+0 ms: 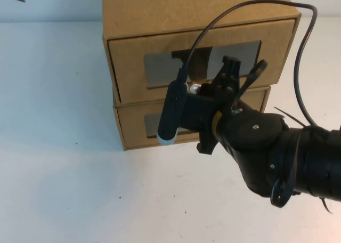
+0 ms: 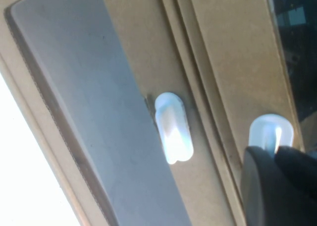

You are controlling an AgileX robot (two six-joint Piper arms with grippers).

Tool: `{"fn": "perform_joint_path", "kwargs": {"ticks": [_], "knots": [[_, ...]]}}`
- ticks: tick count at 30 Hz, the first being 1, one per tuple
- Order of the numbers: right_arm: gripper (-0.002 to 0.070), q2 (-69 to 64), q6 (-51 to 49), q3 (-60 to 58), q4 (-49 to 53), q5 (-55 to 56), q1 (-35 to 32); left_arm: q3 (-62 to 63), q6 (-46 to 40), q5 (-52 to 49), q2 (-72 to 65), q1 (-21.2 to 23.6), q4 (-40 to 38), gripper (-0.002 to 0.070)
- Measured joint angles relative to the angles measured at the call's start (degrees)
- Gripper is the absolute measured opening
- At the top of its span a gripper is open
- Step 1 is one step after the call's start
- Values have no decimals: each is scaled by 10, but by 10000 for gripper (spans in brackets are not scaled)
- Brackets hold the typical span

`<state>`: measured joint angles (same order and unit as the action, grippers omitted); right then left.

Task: Open the shoe box
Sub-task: 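Pull the top drawer of the cardboard box fully open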

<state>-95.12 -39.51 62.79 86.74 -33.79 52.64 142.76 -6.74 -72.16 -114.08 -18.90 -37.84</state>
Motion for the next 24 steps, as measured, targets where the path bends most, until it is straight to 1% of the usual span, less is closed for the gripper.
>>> {"fn": "perform_joint_path", "kwargs": {"ticks": [2,5,10,15,24], "knots": [[7,0,0,0,0,0,0,-51,0,0,23,-9,9,-5],[7,0,0,0,0,0,0,-132,-3,-1,60,-10,23,-5],[7,0,0,0,0,0,0,-214,-34,-1,91,-14,10,-5],[7,0,-1,0,0,0,0,-235,-40,0,71,-18,9,-5],[7,0,-1,-1,-5,0,-1,-232,-40,9,39,-18,-7,-5]]}}
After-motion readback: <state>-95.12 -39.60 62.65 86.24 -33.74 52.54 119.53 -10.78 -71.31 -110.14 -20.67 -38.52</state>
